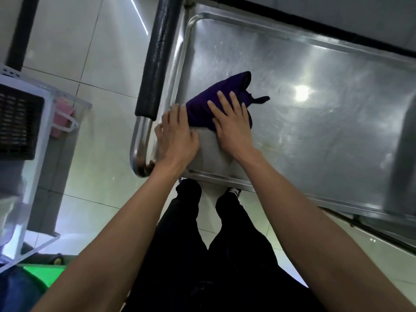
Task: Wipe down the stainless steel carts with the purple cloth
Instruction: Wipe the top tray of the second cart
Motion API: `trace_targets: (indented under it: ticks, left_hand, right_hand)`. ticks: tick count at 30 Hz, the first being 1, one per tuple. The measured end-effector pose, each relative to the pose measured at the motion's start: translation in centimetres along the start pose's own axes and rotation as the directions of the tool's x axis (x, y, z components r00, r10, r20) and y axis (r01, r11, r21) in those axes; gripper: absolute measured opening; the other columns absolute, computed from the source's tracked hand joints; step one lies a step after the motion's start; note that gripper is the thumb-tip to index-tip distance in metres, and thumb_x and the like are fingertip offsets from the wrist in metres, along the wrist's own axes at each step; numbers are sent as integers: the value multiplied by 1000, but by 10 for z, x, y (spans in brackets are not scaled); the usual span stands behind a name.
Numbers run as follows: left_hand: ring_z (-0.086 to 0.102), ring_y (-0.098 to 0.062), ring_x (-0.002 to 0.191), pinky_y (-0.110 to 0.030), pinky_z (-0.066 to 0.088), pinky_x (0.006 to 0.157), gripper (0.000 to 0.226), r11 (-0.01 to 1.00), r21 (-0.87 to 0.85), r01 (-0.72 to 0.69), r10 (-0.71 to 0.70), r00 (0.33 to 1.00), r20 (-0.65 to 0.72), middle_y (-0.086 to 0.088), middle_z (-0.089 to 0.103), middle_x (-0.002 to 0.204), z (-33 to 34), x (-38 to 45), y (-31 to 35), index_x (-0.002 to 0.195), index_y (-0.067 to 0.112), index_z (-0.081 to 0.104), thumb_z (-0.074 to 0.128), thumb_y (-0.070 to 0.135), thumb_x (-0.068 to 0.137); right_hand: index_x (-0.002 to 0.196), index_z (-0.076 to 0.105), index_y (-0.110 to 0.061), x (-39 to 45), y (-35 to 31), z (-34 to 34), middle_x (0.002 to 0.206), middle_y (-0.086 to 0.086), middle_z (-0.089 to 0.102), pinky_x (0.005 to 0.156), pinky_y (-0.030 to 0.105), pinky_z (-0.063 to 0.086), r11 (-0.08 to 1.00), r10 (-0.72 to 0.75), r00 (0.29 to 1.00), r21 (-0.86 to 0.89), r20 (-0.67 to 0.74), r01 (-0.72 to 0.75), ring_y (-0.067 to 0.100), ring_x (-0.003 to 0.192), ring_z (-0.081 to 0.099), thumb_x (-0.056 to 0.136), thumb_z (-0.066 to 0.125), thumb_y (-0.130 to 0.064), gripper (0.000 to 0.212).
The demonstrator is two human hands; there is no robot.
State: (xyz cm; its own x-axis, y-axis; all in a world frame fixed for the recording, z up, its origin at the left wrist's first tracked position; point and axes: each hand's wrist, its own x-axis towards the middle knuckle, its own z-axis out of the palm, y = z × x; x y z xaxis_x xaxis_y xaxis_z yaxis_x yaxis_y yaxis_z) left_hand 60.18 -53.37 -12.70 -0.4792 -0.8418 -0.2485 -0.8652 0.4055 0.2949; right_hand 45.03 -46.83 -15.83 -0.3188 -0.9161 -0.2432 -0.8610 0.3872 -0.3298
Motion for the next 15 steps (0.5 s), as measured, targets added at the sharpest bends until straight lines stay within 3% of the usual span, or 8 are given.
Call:
trace_targets:
  ticks: [6,15]
  left_hand:
    - [37,-27,136,-49,35,106,51,979,93,-180,174,982,69,-7,45,148,21,-18,63,141,17,47,52,28,91]
    - [37,-26,137,-49,34,106,40,945,100,-311,295,945,142,-4,46,147,64,-44,155,137,18,51,45,33,101]
  right_hand:
    - [156,30,-29,-56,72,-10,167,-2,12,125,49,7,994,105,994,20,-28,-105,26,155,1,106,39,-28,51]
    - [156,32,-28,-142,177,-31,167,2,15,124,53,11,962,272,959,51,-77,-268,28,154,4,107,38,-27,49]
